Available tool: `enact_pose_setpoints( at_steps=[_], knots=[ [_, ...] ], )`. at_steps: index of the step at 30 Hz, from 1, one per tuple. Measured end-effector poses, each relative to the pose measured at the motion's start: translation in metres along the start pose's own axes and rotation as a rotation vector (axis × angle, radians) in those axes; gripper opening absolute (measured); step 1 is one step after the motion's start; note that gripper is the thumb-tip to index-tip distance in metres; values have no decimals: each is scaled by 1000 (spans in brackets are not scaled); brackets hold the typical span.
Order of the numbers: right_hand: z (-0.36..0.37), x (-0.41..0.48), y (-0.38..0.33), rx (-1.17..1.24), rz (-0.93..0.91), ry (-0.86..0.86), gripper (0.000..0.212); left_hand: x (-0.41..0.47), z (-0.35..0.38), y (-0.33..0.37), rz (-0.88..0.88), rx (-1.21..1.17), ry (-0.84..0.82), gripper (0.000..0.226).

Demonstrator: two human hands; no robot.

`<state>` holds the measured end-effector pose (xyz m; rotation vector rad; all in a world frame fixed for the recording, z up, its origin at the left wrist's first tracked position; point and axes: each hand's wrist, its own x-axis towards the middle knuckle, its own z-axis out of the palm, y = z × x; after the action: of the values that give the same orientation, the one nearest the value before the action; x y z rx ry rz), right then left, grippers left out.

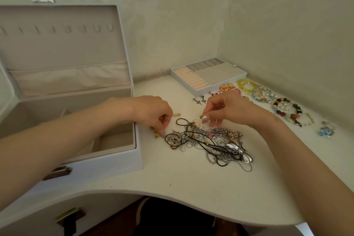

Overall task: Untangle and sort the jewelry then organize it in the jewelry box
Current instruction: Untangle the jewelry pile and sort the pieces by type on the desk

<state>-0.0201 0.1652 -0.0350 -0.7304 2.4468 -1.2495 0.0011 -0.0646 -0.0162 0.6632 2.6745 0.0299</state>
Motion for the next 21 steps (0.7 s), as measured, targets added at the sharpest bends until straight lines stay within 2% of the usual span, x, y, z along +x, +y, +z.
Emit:
enact_pose_setpoints(
  at_steps=[7,11,17,21],
  knots=[
    [0,-1,-1,81,-18,11,8,-7,-5,-2,44,-11,-118,38],
    [-2,-1,0,87,-57,24,21,-5,0,-2,73,-42,-86,36],
    [-4,-1,-2,132,-38,126,8,-4,0,-1,140,-13,-73,32],
    [-6,-2,-2,131,-23,130,14,-4,1,0,179,33,-80,25]
  ],
)
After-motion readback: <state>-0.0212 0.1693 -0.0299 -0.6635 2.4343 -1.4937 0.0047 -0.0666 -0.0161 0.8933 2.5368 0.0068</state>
